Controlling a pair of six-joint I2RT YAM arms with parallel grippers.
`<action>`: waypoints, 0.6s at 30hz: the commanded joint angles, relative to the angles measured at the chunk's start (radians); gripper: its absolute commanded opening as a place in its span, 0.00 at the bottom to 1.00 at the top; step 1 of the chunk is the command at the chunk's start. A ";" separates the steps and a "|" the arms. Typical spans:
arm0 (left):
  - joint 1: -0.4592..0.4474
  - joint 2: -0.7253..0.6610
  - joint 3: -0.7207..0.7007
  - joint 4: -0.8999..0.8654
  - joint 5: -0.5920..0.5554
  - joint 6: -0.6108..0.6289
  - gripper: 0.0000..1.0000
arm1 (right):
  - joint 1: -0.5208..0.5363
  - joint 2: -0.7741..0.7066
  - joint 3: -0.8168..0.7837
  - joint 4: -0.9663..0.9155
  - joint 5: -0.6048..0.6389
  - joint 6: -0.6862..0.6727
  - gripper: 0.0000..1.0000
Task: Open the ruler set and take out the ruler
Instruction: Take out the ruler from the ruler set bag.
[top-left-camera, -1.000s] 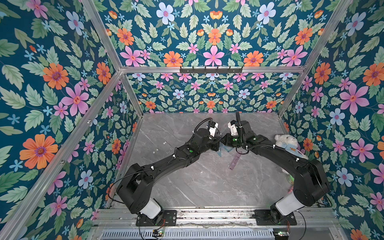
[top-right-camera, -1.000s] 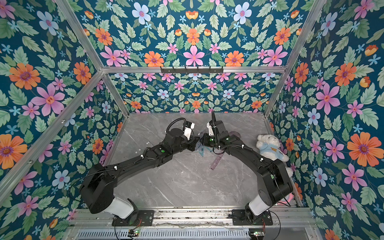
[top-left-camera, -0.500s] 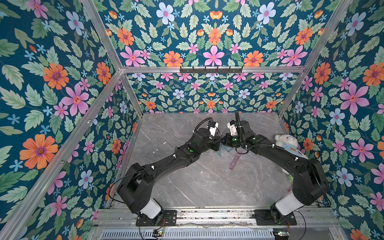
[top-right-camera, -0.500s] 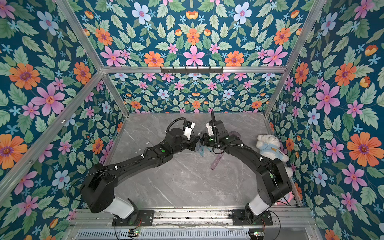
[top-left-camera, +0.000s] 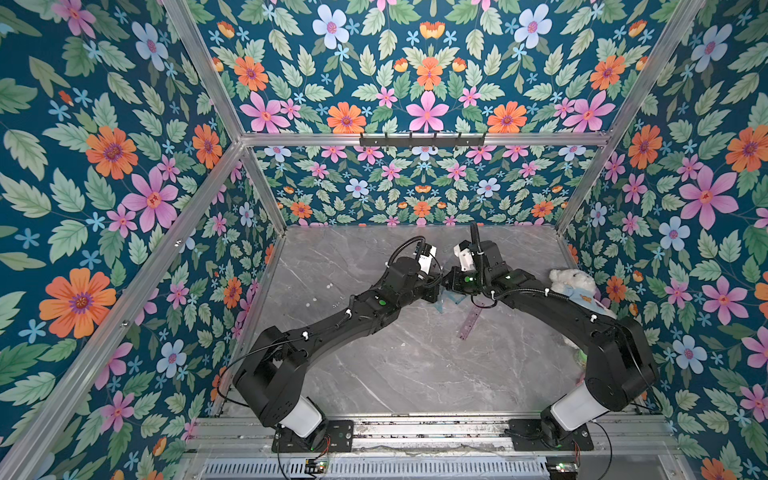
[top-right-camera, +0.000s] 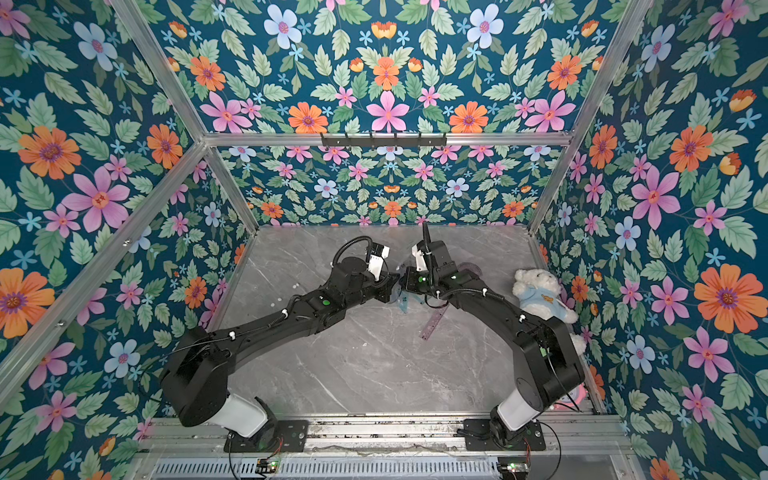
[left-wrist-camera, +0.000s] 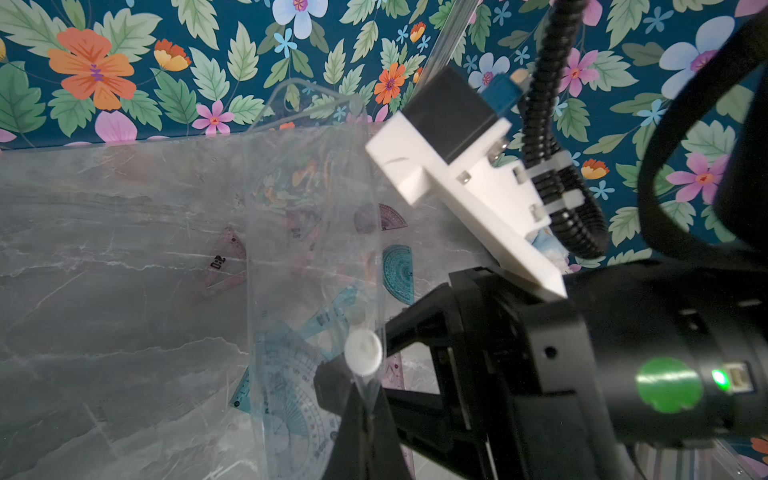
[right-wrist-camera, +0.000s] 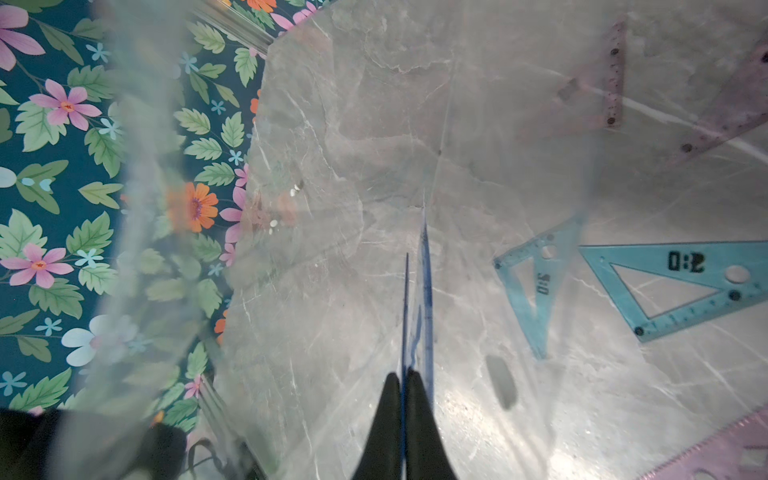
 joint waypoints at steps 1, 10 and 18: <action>0.000 -0.008 -0.006 0.040 -0.005 -0.001 0.00 | 0.001 -0.021 0.003 0.007 -0.001 0.003 0.00; 0.002 -0.010 -0.025 0.051 -0.021 -0.004 0.00 | -0.013 -0.117 -0.003 -0.037 0.028 -0.015 0.00; 0.003 -0.008 -0.029 0.054 -0.032 -0.008 0.00 | -0.058 -0.213 -0.035 -0.070 0.000 -0.013 0.00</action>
